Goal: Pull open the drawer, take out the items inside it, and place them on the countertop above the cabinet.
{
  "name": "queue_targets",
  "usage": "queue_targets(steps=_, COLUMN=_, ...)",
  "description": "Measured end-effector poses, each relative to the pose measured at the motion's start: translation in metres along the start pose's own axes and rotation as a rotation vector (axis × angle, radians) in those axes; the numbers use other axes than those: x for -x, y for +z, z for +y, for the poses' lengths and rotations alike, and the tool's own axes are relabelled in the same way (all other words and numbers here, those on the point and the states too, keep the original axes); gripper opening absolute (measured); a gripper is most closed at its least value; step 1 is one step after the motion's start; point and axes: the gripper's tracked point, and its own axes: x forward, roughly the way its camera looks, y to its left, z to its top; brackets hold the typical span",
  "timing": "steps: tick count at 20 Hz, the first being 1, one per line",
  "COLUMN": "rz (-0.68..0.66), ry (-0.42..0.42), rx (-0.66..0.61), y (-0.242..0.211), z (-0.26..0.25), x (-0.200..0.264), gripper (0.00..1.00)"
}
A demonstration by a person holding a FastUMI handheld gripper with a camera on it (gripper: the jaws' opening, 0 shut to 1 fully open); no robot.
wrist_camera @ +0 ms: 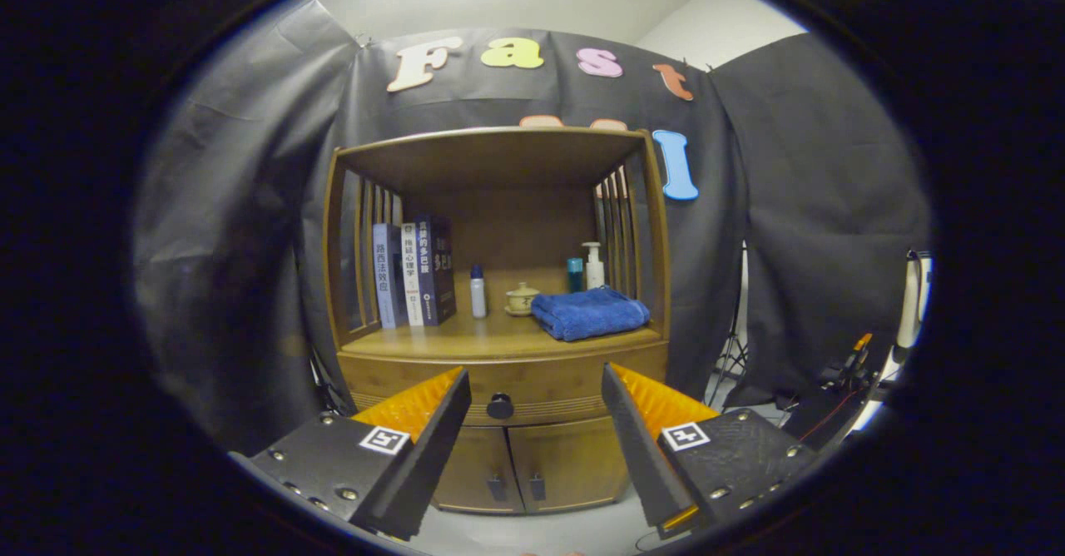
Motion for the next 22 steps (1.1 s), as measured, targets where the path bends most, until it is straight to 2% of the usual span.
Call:
queue_targets(steps=3, rz=0.021, ry=0.066, rx=-0.043, y=-0.015, z=0.023, x=-0.034, gripper=0.95)
queue_targets(steps=9, rz=0.152, ry=0.075, rx=-0.06, y=-0.074, z=0.034, x=-0.104, gripper=0.95)
queue_targets(steps=14, rz=0.266, ry=0.092, rx=-0.067, y=-0.131, z=0.044, x=-0.15, gripper=0.81)
queue_targets(steps=18, rz=0.336, ry=0.088, rx=-0.026, y=-0.162, z=0.052, x=-0.175, gripper=0.66)
queue_targets(steps=20, rz=0.347, ry=0.078, rx=-0.021, y=-0.168, z=0.051, x=-0.175, gripper=0.65)
queue_targets(steps=22, rz=0.349, ry=0.075, rx=-0.009, y=-0.169, z=0.049, x=-0.181, gripper=0.47)
